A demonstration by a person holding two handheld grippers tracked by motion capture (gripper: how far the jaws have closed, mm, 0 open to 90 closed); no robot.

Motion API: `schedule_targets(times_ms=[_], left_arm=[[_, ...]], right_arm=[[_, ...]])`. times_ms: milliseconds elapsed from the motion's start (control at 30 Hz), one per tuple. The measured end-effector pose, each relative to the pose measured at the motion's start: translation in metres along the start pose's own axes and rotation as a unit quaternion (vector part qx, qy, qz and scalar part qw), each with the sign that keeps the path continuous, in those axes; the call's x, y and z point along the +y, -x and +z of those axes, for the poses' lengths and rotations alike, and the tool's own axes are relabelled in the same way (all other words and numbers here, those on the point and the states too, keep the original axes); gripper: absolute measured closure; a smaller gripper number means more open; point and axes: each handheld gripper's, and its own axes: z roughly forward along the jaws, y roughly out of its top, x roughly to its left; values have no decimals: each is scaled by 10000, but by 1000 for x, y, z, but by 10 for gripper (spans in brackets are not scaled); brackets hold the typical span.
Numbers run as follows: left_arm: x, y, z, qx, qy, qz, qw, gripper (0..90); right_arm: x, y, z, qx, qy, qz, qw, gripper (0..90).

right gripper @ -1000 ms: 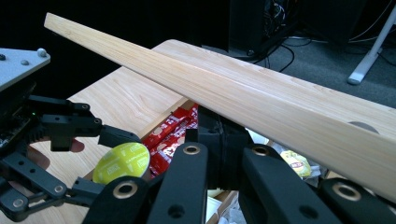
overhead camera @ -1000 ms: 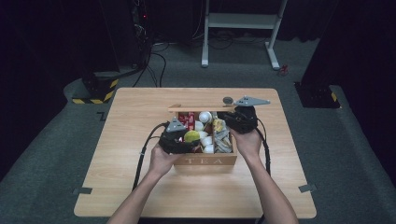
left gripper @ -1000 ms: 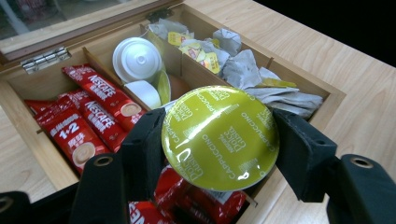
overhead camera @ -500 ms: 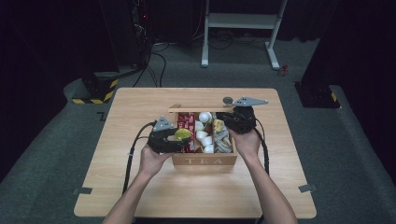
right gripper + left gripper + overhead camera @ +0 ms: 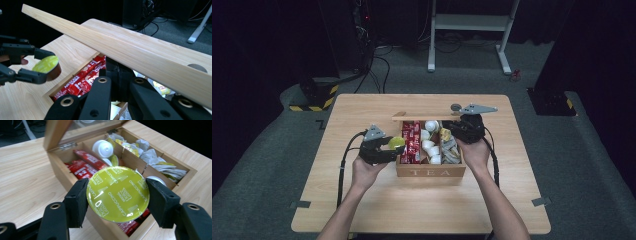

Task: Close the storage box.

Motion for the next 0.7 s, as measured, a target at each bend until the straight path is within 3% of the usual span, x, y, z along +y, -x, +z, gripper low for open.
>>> schedule_targets(times_ms=[100, 400, 700], left_arm=[[-5, -7, -7, 85, 22, 0, 10000, 384], [-16, -27, -23, 290, 107, -247, 9992, 384], [-25, -42, -31, 540, 87, -377, 9978, 384]], right_arm=[[0, 0, 0, 17, 39, 15, 10000, 899], [0, -2, 4, 37, 15, -7, 10000, 899], [-1, -3, 3, 36, -4, -9, 10000, 899]])
